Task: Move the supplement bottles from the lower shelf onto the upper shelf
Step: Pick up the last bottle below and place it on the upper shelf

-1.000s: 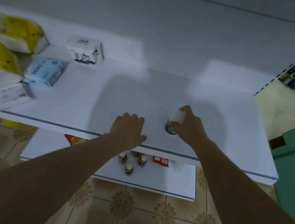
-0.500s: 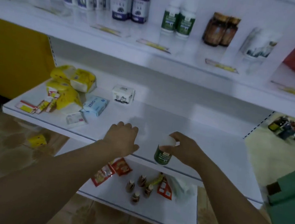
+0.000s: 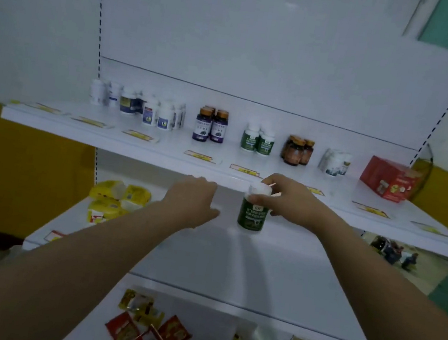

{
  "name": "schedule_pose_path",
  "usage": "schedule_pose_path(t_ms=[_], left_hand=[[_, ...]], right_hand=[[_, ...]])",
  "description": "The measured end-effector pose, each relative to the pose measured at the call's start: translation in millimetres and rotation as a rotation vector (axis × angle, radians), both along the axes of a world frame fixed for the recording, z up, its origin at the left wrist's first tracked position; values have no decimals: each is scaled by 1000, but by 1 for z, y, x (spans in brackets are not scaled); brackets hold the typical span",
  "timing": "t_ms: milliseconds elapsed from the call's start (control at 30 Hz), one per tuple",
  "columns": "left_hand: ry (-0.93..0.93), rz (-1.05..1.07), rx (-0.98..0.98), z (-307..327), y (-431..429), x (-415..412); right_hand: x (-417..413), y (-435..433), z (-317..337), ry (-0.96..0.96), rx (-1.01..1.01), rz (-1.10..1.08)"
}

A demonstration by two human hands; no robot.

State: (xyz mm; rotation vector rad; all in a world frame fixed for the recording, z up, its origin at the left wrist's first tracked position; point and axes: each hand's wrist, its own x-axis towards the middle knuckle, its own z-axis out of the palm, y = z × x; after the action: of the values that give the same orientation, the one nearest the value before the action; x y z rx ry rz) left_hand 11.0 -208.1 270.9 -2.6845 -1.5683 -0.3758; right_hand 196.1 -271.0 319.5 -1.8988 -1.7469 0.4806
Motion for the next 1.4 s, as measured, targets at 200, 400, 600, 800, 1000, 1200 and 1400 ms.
schedule_pose_path(t_ms=[200, 400, 600, 800, 1000, 1200, 1400], left_hand=[[-48, -2, 28, 54, 20, -20], [-131, -28, 4, 81, 68, -9], [-173, 7, -27, 76, 149, 20], [-159, 8, -57, 62, 223, 54], [-127, -38, -65, 49, 264, 85], [-111, -101, -74, 48, 285, 96], [-98, -139, -76, 47, 297, 95]], right_hand=[[-10, 17, 56, 7, 120, -44], [4, 68, 81, 15, 164, -137], [37, 159, 68, 55, 185, -202], [56, 246, 38, 35, 78, -188], [55, 296, 24, -42, 106, -213], [59, 319, 21, -69, 114, -272], [58, 328, 20, -62, 119, -328]])
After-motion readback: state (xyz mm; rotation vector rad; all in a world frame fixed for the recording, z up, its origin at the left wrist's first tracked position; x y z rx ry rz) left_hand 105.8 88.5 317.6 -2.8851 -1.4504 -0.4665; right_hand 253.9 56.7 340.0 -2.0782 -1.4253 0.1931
